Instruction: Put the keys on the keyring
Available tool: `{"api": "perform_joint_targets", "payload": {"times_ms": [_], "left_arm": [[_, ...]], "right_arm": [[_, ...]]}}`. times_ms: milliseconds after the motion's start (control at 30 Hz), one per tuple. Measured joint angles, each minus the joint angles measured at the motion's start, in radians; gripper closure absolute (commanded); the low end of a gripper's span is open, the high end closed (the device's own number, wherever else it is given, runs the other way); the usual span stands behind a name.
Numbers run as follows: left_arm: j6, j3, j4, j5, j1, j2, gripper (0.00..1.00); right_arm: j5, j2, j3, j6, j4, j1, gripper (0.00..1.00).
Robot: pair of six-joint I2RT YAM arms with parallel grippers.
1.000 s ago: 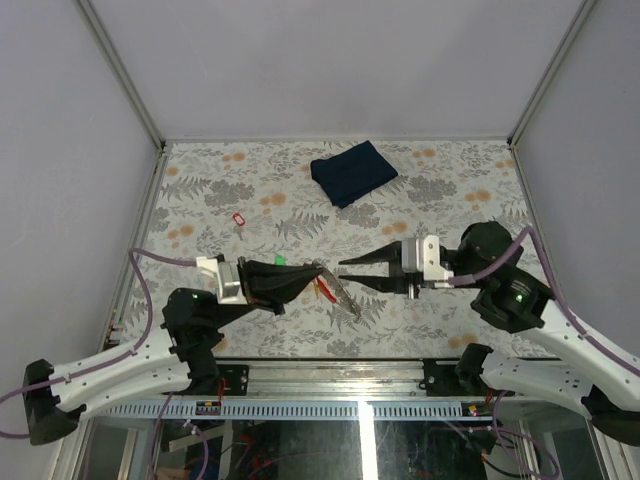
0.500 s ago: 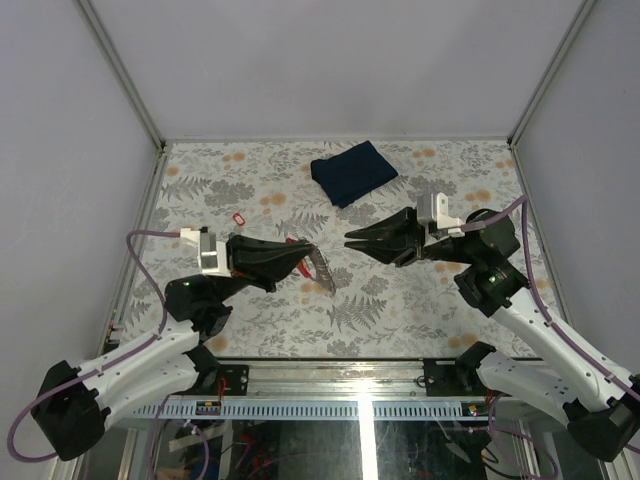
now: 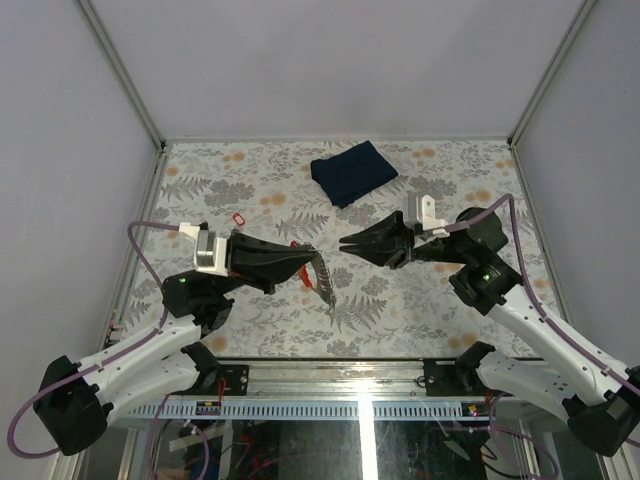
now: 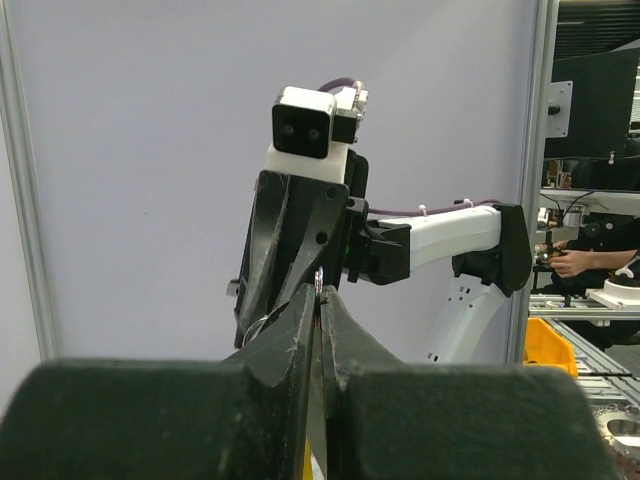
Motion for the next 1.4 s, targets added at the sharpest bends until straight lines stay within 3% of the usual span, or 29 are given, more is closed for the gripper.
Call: {"api": "perform_joint_targets", "payload": {"times_ms": [367, 1167, 1400], "left_arm": [[0.005, 0.015, -0.032, 0.023, 0.0, 0.0, 1.0], [0.029, 0.032, -0.081, 0.038, 0.0, -0.008, 1.0], [0.026, 0.034, -0.083, 0.055, 0.0, -0.011, 1.0]], "right_arm": [[0.01, 0.019, 0.001, -0.048, -0.053, 0.145, 0.77], [0.039, 0.032, 0.03, -0.049, -0.033, 0.222, 0.73], [0.127, -0.002, 0.027, -0.104, -0.056, 0.226, 0.75]]}}
